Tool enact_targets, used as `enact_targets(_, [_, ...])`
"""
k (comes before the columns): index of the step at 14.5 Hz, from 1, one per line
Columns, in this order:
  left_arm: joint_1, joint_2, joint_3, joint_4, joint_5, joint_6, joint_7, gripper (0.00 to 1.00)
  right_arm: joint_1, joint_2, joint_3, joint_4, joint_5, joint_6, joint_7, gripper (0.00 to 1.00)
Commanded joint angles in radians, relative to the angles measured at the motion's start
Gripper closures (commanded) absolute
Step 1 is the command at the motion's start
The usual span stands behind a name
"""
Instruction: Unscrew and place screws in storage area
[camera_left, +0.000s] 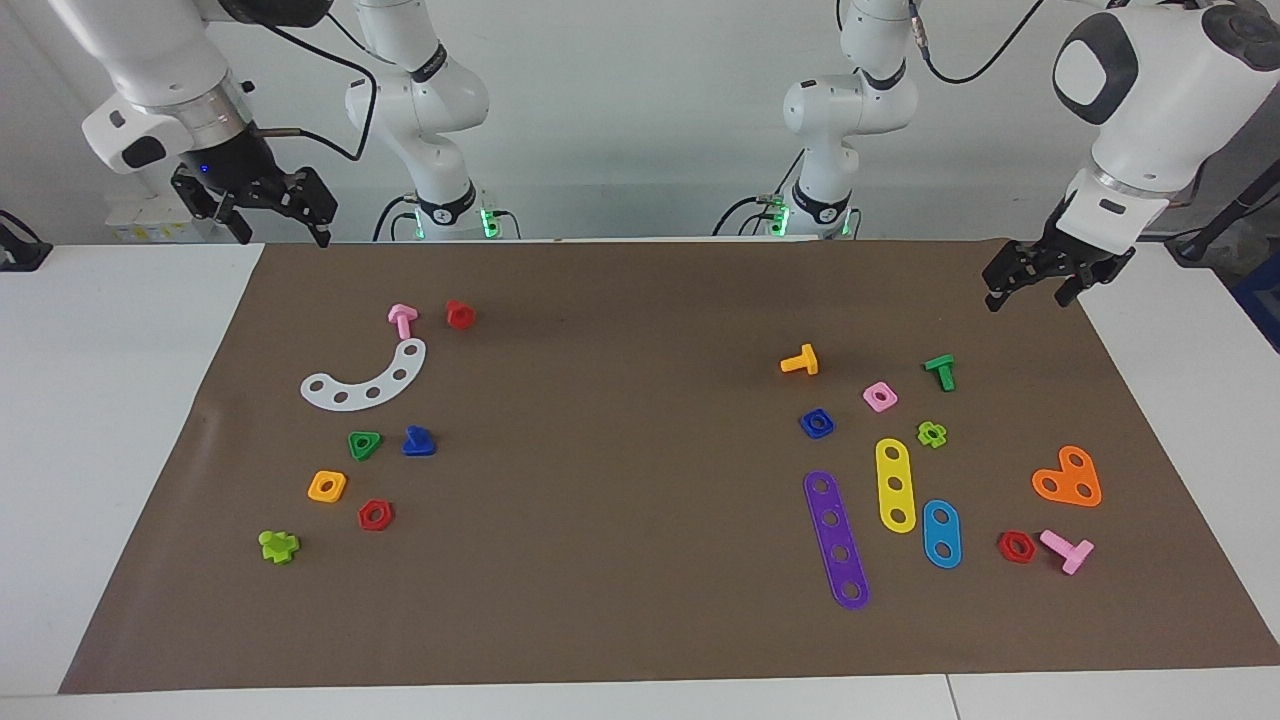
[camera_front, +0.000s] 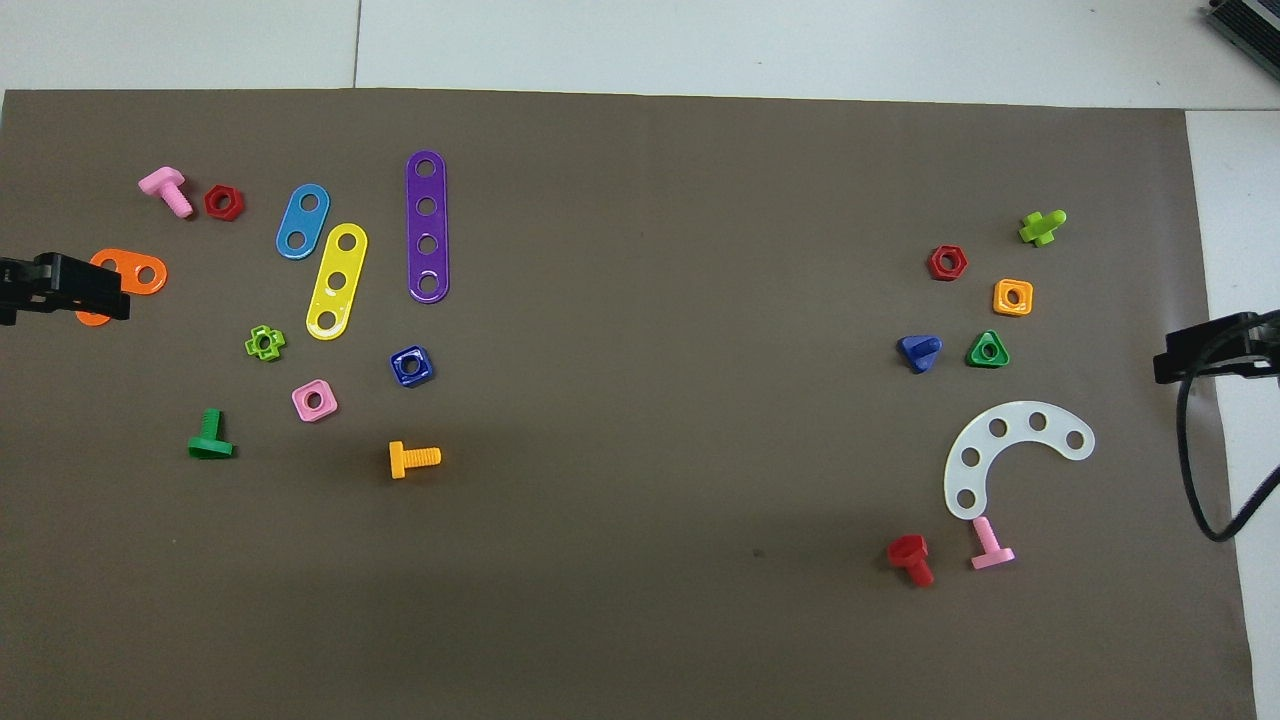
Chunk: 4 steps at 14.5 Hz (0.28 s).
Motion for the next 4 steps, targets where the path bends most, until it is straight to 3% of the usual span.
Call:
enact_targets(1, [0.007, -0.029, -0.002, -0.038, -0.016, 0.025, 0.008, 0.00, -0.008, -0.020, 0.005, -0.023, -0.009, 0.014, -0.026, 0.00])
enact_targets(4, [0.007, -0.029, -0.002, -0.038, -0.016, 0.025, 0.008, 0.00, -0.008, -0.020, 0.007, -0.026, -0.009, 0.014, -0.026, 0.00])
